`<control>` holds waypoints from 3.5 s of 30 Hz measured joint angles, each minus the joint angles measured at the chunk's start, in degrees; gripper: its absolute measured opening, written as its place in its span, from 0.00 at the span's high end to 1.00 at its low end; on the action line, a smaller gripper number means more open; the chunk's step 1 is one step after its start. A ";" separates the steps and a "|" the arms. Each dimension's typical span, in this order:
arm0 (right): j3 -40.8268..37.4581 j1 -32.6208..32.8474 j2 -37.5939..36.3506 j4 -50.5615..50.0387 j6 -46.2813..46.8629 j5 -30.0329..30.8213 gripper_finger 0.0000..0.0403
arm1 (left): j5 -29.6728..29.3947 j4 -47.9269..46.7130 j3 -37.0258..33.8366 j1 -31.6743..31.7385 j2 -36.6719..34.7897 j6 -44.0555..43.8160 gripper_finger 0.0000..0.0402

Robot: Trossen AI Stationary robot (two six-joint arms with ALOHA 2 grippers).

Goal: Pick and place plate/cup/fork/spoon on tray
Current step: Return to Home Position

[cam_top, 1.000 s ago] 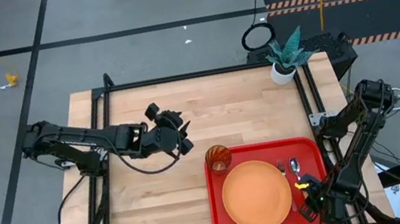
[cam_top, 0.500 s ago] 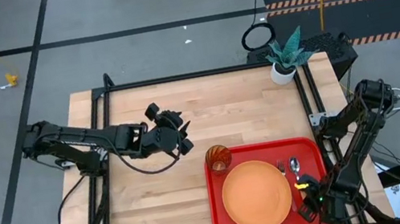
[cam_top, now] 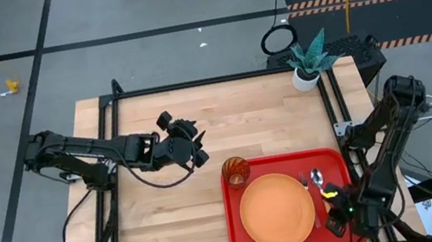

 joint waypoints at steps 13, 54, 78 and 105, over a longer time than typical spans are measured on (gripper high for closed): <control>0.02 -0.30 -11.77 -11.31 -37.07 27.29 0.94 | 2.09 -0.46 0.00 0.00 0.00 4.04 0.52; -19.28 -19.08 -60.32 8.19 -107.56 31.37 1.00 | 11.98 10.01 -15.65 0.32 -3.54 13.29 0.98; -35.92 -36.29 -65.94 38.48 -122.05 9.43 1.00 | 19.48 37.27 -45.32 7.15 -29.84 17.83 0.98; -45.59 -61.82 -64.40 49.24 -116.80 -15.07 1.00 | 19.57 39.89 -46.40 7.15 -29.98 19.52 0.98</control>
